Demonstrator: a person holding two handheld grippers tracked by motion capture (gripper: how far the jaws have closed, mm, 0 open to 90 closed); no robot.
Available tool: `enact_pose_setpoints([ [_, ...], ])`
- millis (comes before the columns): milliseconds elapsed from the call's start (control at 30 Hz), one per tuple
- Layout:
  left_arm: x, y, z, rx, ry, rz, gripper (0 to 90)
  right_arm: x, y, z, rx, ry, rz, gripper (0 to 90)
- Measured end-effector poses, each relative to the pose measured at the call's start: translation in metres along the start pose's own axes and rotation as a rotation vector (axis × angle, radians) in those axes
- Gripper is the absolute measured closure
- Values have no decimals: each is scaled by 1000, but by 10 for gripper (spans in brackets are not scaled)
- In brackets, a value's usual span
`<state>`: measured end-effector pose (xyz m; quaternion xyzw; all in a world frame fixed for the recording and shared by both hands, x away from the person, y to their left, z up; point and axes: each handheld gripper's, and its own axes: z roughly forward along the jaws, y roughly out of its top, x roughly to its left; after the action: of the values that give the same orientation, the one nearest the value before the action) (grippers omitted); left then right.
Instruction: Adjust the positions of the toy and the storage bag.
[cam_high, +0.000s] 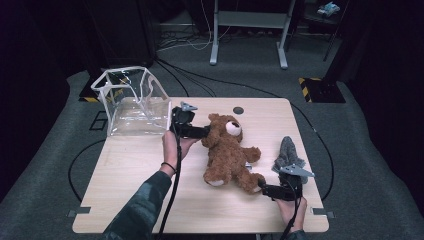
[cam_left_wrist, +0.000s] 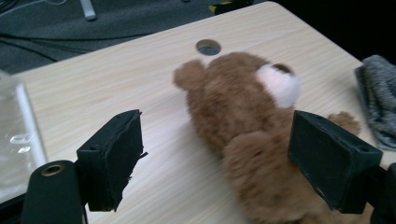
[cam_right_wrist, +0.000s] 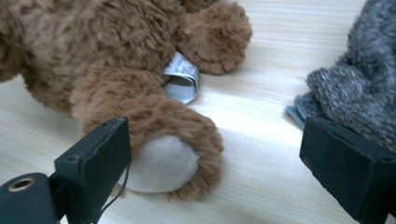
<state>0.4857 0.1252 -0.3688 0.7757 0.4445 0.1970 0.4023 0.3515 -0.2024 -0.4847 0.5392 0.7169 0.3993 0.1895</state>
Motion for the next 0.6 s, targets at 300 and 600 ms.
enact_pose_setpoints([
  [300,-46,15,16,16,-8,20,154,-10,-10,3,13,-26,29,80],
  [600,-90,23,43,92,-69,44,159,-14,-19,7,32,-38,39,82],
])
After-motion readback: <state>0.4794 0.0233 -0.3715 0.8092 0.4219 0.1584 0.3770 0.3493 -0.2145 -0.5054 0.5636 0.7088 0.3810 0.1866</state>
